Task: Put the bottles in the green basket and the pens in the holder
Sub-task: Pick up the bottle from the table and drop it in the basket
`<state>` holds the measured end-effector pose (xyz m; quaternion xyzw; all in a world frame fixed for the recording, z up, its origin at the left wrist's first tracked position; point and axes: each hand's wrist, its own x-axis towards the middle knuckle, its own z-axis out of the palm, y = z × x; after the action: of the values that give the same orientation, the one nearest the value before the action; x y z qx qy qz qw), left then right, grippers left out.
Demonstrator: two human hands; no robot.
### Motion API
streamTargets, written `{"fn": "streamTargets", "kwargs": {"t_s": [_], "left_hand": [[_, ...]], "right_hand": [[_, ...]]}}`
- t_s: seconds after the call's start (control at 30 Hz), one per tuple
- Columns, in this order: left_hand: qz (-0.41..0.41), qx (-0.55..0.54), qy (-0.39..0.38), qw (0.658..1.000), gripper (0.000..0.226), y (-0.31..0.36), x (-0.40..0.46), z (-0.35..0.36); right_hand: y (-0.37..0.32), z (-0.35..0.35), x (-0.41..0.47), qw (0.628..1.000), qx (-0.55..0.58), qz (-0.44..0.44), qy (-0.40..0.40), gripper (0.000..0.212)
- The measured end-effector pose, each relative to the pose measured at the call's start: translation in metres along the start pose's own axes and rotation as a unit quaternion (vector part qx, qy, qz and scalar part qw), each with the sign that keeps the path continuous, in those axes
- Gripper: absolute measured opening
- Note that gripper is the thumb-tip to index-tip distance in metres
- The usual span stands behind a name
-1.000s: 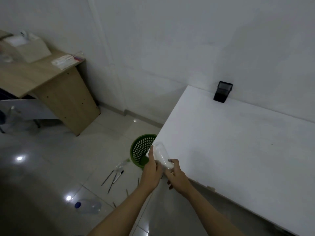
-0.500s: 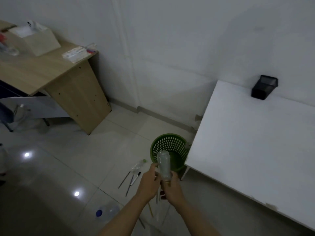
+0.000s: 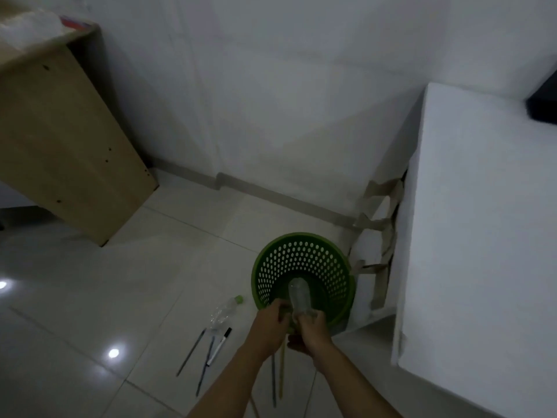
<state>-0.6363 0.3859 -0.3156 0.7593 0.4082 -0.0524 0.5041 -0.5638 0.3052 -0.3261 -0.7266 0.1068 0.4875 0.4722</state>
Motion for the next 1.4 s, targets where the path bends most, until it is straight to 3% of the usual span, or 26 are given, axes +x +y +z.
{"fn": "streamTargets", "kwargs": {"t_s": [0.23,0.53,0.7,1.07,1.4], "left_hand": [[-0.002,0.02,-0.014,1.0,0.027,-0.052,0.066,0.037],[0.007,0.04,-0.02,0.999,0.028,-0.056,0.093,0.046],[0.008,0.034,-0.019,0.999,0.026,-0.049,0.087,0.049],[0.017,0.061,-0.025,0.998,0.03,-0.012,0.037,0.027],[0.045,0.051,-0.003,0.998,0.026,0.086,-0.045,-0.04]], "right_hand": [[0.022,0.012,0.09,0.997,0.062,0.037,0.042,0.052],[0.015,0.017,0.114,0.991,-0.056,-0.015,0.12,0.059],[0.025,0.016,0.111,0.986,-0.069,-0.025,0.148,0.056],[-0.002,0.011,0.042,0.986,-0.063,-0.022,0.151,0.054],[-0.077,0.007,-0.086,0.992,-0.02,-0.064,0.106,0.053]]}}
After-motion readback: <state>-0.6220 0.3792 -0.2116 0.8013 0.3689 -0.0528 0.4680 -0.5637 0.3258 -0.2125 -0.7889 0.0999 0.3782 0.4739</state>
